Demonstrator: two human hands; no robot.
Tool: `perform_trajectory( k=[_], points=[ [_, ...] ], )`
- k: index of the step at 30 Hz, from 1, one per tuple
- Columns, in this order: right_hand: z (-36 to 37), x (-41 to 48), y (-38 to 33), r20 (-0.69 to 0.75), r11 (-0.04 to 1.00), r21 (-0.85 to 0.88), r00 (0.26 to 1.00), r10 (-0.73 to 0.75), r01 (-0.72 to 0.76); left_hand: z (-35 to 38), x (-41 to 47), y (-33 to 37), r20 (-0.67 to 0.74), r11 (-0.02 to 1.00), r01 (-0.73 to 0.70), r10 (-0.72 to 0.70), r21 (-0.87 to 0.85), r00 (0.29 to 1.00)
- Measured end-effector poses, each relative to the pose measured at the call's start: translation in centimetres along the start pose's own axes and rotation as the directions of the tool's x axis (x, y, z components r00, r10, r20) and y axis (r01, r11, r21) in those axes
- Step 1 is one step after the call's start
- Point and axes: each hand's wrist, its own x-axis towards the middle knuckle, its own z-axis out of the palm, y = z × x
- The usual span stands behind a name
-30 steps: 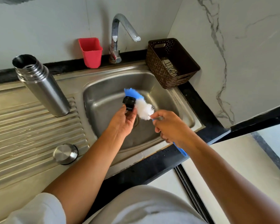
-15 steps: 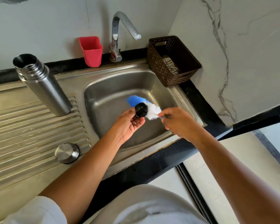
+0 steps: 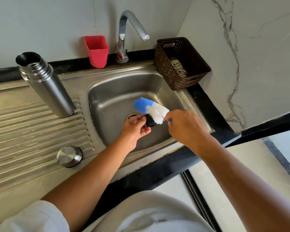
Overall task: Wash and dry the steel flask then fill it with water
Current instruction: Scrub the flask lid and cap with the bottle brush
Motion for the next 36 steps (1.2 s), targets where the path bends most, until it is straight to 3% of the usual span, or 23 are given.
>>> perform_trajectory(
  k=[2, 5, 9, 12, 14, 17, 19, 22, 25, 26, 27, 29, 30, 36],
  points=[
    [0.0, 0.1, -0.1, 0.029, 1.0, -0.002, 1.0, 0.0, 0.0, 0.2, -0.3, 0.2, -0.008, 0.998, -0.056, 0.057, 0.029, 0.998],
    [-0.1, -0.8, 0.1, 0.041, 0.999, 0.026, 0.999, -0.034, 0.033, -1.5, 0.6, 1.8, -0.135, 0.994, -0.103, 0.108, 0.047, 0.985],
    [-0.6, -0.2, -0.2, -0.028, 0.999, 0.024, 0.999, 0.032, -0.031, -0.5, 0.1, 2.1, 0.003, 0.945, -0.199, 0.205, 0.258, 0.979],
    [-0.9, -0.9, -0.9, -0.032, 0.998, -0.067, 0.999, -0.003, 0.0, -1.1, 0.8, 2.0, -0.044, 0.886, -0.233, 0.273, 0.4, 0.961],
    [-0.9, -1.6, -1.3, -0.035, 0.988, -0.149, 0.998, -0.046, 0.04, -1.8, 1.2, 2.2, -0.073, 0.826, -0.256, 0.336, 0.502, 0.939],
    [-1.3, -0.9, -1.7, -0.021, 0.976, -0.218, 0.999, -0.025, 0.02, -0.6, 0.0, 2.0, 0.082, 0.637, -0.344, 0.403, 0.69, 0.911],
    [-1.6, -0.7, -2.1, -0.005, 0.974, -0.224, 1.0, -0.025, 0.023, -0.2, 0.0, 1.7, 0.097, 0.54, -0.353, 0.444, 0.764, 0.891],
    [-1.2, -1.5, -3.0, 0.035, 0.948, -0.306, 0.996, -0.079, 0.086, -0.6, 0.5, 1.6, 0.018, 0.56, -0.324, 0.482, 0.763, 0.876],
    [-1.8, -0.5, -3.1, 0.005, 0.959, -0.283, 1.0, -0.031, 0.031, 0.2, -0.2, 1.1, 0.101, 0.492, -0.378, 0.499, 0.785, 0.861],
    [-1.9, -0.2, -2.9, 0.002, 0.971, -0.239, 1.0, -0.018, 0.018, 0.4, -0.2, 1.0, 0.08, 0.538, -0.37, 0.487, 0.757, 0.87],
    [-1.9, -0.3, -2.8, 0.006, 0.979, -0.204, 1.0, -0.018, 0.019, 0.4, 0.1, 1.3, -0.008, 0.665, -0.323, 0.444, 0.673, 0.896],
    [-1.6, -1.2, -2.8, 0.016, 0.984, -0.173, 0.999, -0.045, 0.047, -0.4, 1.1, 2.3, -0.237, 0.929, -0.173, 0.258, 0.327, 0.937],
    [-1.3, -1.7, -3.0, 0.015, 0.984, -0.164, 0.998, -0.063, 0.064, -0.7, 1.3, 2.6, -0.293, 0.976, -0.119, 0.169, 0.181, 0.941],
    [0.0, 0.0, -2.2, -0.075, 0.999, 0.043, 0.997, 0.025, -0.022, 2.2, -0.7, 3.1, -0.194, 0.991, -0.026, 0.0, -0.133, 0.981]
  ],
)
